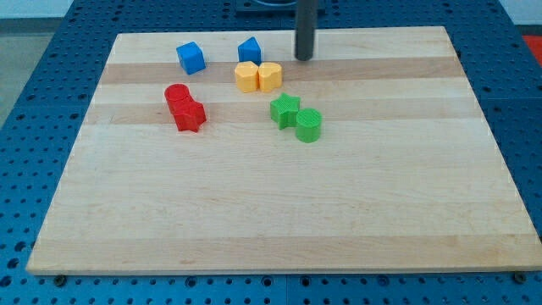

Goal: Move arm towards top right corner

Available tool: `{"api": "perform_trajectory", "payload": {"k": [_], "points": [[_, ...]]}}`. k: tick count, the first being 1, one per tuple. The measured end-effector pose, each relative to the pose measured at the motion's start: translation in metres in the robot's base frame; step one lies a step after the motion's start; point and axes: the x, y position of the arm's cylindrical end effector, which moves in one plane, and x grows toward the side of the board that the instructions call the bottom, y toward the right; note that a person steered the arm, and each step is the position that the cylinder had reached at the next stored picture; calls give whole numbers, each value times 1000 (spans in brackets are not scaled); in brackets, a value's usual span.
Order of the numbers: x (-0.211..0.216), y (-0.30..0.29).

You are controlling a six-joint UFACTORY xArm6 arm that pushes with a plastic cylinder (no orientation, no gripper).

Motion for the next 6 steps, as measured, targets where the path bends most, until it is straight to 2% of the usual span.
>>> {"api": "perform_trajectory", "payload": {"k": [3, 4, 5, 6], "points": [[-1, -131], [-1, -140], [-6, -77], [-8, 27]]}}
